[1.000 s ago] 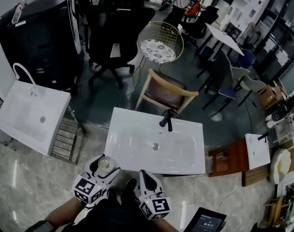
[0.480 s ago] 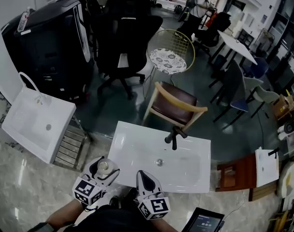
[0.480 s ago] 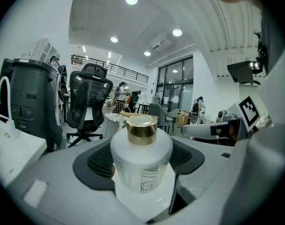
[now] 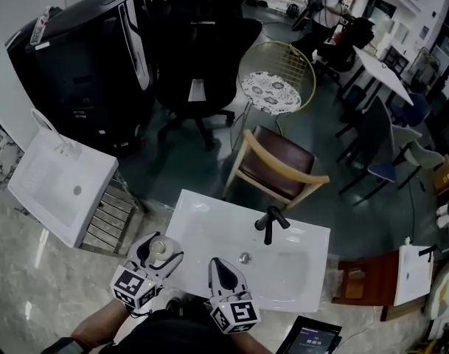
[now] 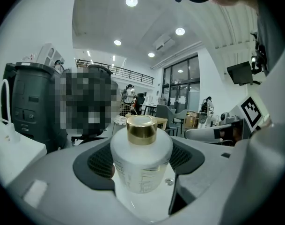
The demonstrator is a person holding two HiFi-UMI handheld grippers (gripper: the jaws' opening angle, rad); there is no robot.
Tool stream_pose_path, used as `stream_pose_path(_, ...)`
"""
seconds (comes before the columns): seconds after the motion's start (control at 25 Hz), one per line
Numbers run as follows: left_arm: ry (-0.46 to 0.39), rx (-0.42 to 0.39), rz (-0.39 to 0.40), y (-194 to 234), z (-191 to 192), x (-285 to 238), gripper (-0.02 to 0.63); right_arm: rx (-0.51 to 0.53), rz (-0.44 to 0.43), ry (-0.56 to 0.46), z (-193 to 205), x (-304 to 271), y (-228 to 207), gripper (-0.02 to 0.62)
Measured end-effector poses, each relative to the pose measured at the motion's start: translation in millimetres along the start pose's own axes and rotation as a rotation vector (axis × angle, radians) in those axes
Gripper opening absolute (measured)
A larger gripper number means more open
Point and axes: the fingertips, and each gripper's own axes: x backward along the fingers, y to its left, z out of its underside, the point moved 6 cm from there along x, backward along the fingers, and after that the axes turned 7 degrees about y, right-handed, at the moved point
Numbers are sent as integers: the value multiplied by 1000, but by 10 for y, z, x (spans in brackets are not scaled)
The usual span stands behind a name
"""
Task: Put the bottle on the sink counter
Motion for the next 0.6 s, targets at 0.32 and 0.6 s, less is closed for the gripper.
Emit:
stream_pose_path(0.32,9,-9,-54,115,2,-229,337,-19,-25,4,-25,-168,-259,-5)
stream_pose_path(0.6,39,0,-48,316,85,-483,337,-26,10,25,-56,-280,-334,-5)
